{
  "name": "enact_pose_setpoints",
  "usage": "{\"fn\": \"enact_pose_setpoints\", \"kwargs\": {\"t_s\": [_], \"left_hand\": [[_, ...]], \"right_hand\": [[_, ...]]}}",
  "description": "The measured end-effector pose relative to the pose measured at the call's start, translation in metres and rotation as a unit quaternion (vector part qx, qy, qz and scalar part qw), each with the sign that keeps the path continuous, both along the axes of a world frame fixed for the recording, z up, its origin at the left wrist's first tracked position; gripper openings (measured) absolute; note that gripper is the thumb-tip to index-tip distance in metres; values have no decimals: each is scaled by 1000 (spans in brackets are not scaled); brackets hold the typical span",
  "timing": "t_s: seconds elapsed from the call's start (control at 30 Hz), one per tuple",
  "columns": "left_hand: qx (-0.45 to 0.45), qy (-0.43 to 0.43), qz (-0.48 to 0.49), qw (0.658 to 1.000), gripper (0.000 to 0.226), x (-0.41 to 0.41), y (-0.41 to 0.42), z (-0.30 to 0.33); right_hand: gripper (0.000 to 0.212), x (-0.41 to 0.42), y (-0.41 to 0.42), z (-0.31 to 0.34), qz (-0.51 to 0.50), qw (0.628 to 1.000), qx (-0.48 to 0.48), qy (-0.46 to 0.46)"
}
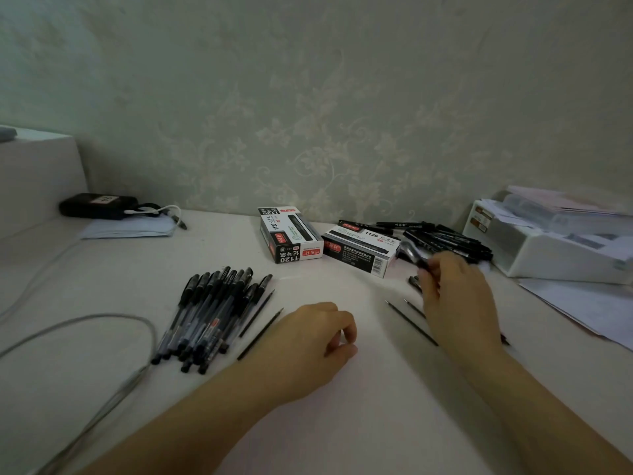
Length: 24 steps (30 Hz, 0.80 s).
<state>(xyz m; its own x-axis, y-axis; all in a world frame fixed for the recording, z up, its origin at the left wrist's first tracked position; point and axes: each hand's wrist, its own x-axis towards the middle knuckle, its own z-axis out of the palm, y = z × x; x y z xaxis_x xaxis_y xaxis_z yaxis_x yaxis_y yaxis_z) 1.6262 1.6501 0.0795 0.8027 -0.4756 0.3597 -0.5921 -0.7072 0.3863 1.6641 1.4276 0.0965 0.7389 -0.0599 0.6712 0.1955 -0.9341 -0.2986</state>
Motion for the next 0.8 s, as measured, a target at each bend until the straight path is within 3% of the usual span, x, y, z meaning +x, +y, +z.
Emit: {"fn": "enact_pose_setpoints", "kwargs": {"t_s": [0.1,0.17,0.3,0.37,0.4,0.5,0.63,0.8], "left_hand": [[-19,9,2,1000,10,1,-1,-2],[-41,16,2,999,12,1,-3,-3],[-100,39,37,993,28,1,-6,-2],[-95,36,52,994,31,2,-6,-1],[-86,35,54,994,31,3,-5,-1],[-71,46,56,995,22,4,-4,2],[-12,32,61,998,10,3,-1,3],[-51,65,46,996,10,2,-1,3]], "right_hand": [[13,-11,18,11,122,986,62,-95],[8,-17,31,9,220,951,218,-7],[10,-16,47,-5,282,811,473,196],[12,-14,49,-8,308,731,551,260],[11,-14,49,-10,315,710,561,285],[8,-13,45,-14,301,737,516,316],[9,-12,39,-10,258,782,487,293],[11,-16,40,-11,312,805,406,301]]}}
